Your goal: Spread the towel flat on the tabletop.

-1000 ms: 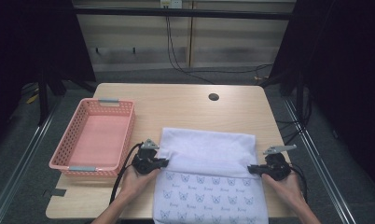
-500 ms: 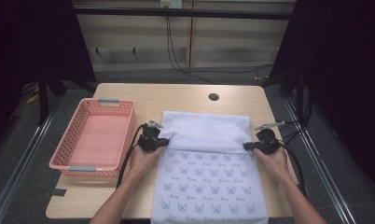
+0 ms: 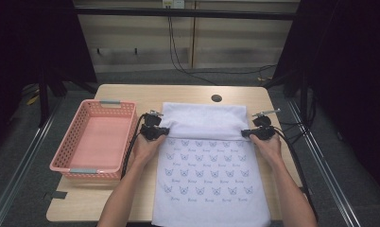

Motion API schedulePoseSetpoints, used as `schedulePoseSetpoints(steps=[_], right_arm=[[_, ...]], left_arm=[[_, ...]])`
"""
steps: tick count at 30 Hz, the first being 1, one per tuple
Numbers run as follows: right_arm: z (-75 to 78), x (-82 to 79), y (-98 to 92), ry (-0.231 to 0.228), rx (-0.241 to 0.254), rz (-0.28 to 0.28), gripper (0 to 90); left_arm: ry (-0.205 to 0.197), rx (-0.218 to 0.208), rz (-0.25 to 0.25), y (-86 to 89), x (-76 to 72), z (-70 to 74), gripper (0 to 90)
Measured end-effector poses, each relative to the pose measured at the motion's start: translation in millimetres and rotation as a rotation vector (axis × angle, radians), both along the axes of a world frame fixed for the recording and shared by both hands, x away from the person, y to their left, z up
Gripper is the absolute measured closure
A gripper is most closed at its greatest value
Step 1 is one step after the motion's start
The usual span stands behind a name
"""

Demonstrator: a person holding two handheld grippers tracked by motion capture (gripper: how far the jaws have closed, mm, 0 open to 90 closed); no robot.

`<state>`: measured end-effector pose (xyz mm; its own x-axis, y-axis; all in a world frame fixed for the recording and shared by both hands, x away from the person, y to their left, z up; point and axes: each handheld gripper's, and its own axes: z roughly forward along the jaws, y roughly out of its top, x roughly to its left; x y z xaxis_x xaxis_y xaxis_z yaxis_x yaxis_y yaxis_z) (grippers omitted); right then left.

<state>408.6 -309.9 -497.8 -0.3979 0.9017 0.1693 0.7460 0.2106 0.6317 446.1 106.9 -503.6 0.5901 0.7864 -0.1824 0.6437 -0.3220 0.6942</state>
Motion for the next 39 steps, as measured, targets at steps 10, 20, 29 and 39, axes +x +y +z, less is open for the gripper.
schedulePoseSetpoints(steps=[10, 20, 29, 39], right_arm=[[-1.9, 6.7, 4.0, -0.047, 0.016, -0.020, 88.2], [35.5, 5.0, -10.4, -0.174, 0.154, -0.001, 88.1], [78.2, -36.4, -25.0, -0.284, 0.239, 0.076, 88.0], [103.4, -74.0, -29.3, -0.326, 0.260, 0.141, 88.0]], left_arm=[[0.013, -0.032, -0.001, 6.2, 5.0, 0.1, 87.2], [-0.066, -0.092, -0.058, 7.4, -14.8, 36.3, 87.2], [-0.123, -0.187, -0.094, 21.9, -52.6, 72.0, 87.3], [-0.191, -0.265, -0.168, 39.0, -94.2, 112.1, 87.3]])
